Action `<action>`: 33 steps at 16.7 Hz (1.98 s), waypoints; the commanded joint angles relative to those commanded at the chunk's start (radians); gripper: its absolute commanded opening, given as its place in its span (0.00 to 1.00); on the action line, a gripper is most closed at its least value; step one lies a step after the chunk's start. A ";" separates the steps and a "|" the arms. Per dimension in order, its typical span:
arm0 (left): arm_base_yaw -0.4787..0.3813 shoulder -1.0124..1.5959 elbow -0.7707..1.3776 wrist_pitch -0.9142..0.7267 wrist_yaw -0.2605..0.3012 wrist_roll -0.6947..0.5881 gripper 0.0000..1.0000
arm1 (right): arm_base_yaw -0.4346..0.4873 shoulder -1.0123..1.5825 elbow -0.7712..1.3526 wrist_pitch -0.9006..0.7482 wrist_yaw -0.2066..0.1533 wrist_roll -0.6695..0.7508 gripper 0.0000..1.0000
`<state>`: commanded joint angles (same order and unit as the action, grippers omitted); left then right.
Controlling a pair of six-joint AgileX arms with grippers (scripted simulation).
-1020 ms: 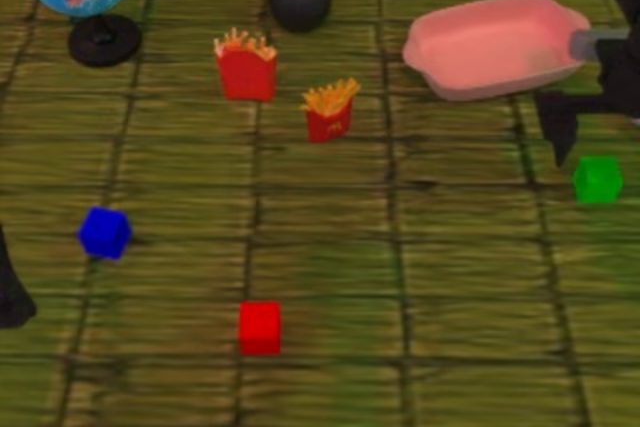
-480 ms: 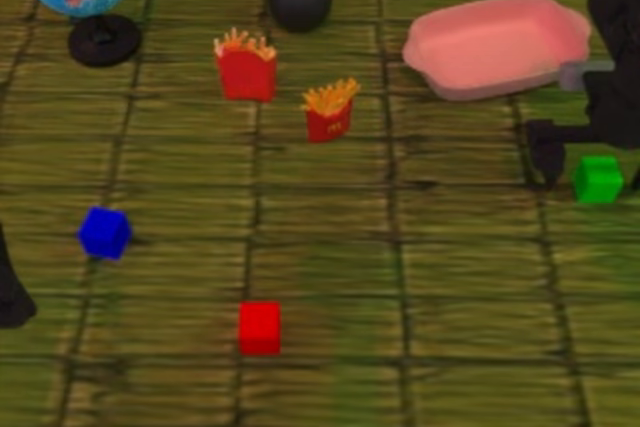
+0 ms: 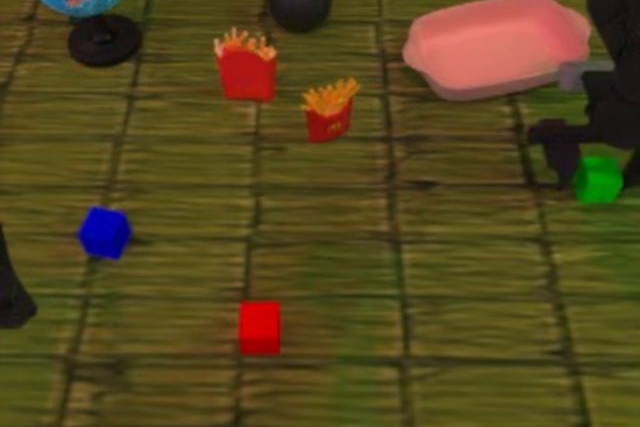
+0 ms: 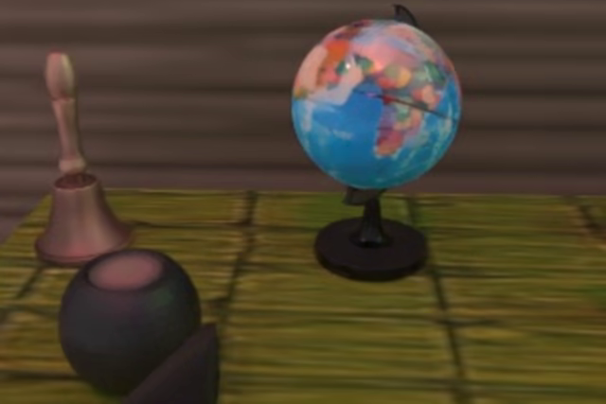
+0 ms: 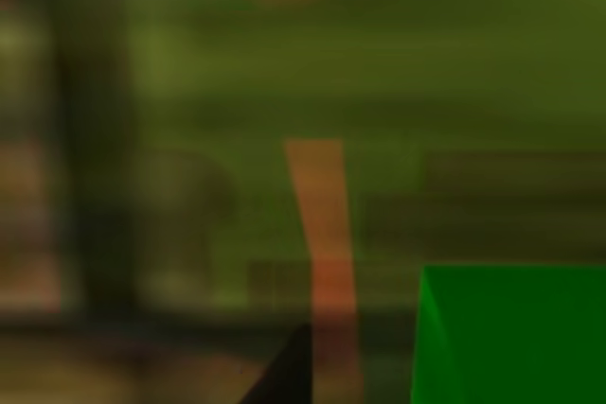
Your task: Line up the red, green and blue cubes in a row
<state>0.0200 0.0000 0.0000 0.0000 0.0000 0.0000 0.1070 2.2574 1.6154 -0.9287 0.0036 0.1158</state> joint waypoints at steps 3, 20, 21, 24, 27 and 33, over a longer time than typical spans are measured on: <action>0.000 0.000 0.000 0.000 0.000 0.000 1.00 | 0.000 0.000 0.000 0.000 0.000 0.000 0.17; 0.000 0.000 0.000 0.000 0.000 0.000 1.00 | 0.001 -0.060 0.116 -0.170 0.001 0.000 0.00; 0.000 0.000 0.000 0.000 0.000 0.000 1.00 | 0.003 -0.071 0.140 -0.205 0.001 -0.001 0.00; 0.000 0.000 0.000 0.000 0.000 0.000 1.00 | 0.006 -0.091 0.172 -0.246 0.001 -0.002 0.00; 0.000 0.000 0.000 0.000 0.000 0.000 1.00 | 0.001 -0.088 0.170 -0.243 0.001 -0.001 0.00; 0.000 0.000 0.000 0.000 0.000 0.000 1.00 | 0.165 -0.099 0.161 -0.256 0.003 0.165 0.00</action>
<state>0.0200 0.0000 0.0000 0.0000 0.0000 0.0000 0.2722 2.1584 1.7768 -1.1848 0.0068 0.2803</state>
